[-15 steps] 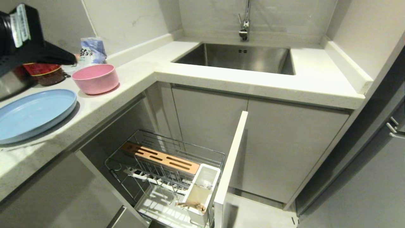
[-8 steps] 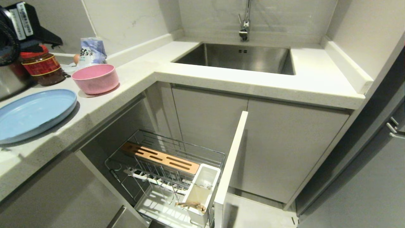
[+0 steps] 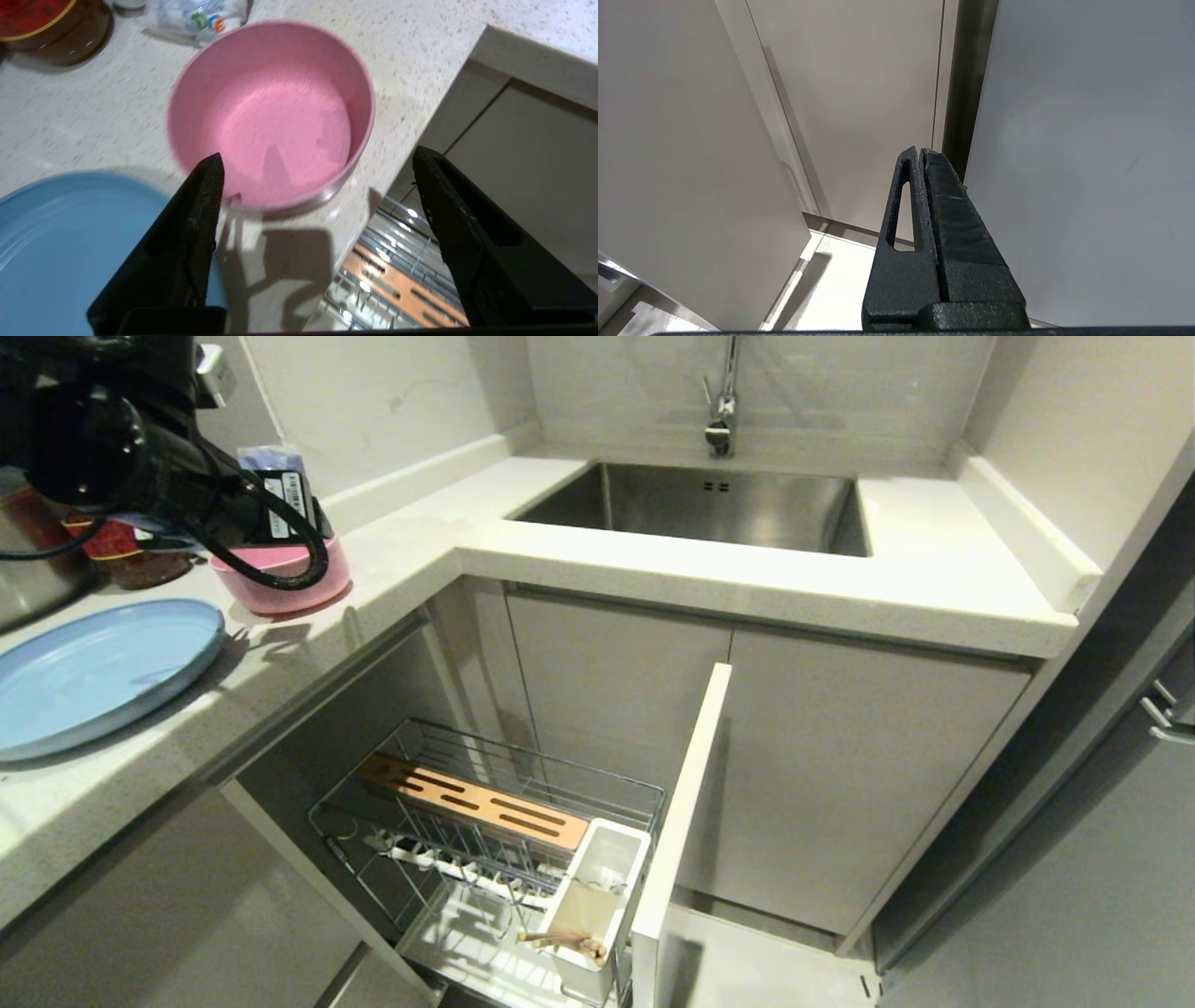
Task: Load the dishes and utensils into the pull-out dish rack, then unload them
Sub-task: Pick up the bowl and place it in the cupboard
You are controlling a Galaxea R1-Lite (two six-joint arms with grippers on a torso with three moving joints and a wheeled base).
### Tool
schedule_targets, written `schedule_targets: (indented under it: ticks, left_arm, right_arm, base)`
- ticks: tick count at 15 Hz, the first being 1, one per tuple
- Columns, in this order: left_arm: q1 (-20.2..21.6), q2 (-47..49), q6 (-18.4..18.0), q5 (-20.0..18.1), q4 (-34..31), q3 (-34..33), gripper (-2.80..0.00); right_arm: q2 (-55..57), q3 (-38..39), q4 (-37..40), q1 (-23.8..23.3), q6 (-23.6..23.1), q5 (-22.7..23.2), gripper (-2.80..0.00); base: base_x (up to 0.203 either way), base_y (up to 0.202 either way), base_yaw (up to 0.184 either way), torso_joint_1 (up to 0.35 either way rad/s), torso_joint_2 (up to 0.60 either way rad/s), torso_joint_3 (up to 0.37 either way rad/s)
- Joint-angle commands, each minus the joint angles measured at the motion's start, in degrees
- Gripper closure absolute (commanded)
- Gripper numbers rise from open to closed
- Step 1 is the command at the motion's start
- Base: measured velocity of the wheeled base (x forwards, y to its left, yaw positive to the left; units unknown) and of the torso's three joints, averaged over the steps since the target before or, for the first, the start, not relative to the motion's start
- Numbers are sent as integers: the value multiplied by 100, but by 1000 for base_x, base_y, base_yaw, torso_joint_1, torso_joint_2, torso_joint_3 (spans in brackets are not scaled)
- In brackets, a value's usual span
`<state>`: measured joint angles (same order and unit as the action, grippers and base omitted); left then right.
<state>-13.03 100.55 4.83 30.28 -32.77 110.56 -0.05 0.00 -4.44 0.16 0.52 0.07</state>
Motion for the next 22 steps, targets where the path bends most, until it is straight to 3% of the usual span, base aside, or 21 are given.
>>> schedule_targets:
  ticks: [1,4,8,13,14,22]
  left_arm:
    - [79,474,-179,30,244,9,-280]
    - [225,582,-288,-23,579,9,-280]
    - [504,668,-425,-806,742,9,-280]
    - [819,738,-371,-1392,700,-34,-280]
    - [818,747,-367,-1426,704,-24,0]
    - [705,554,-282,-1428,714,-17,0]
  right_arm:
    - [-4,149,-5,2,0,1,0]
    - [-4,149,-5,2,0,1,0]
    - [-4,149,-5,2,0,1,0]
    - [-4,149,-5,2,0,1,0]
    - [-4,149,-5,2,0,1,0]
    - [-4,149,-5,2,3,1,0]
  base:
    - [0,0,0,0,0,0]
    - [0,0,0,0,0,0]
    - [0,0,0,0,0,0]
    - [0,0,0,0,0,0]
    - [0,0,0,0,0,0]
    - [0,0,0,0,0,0]
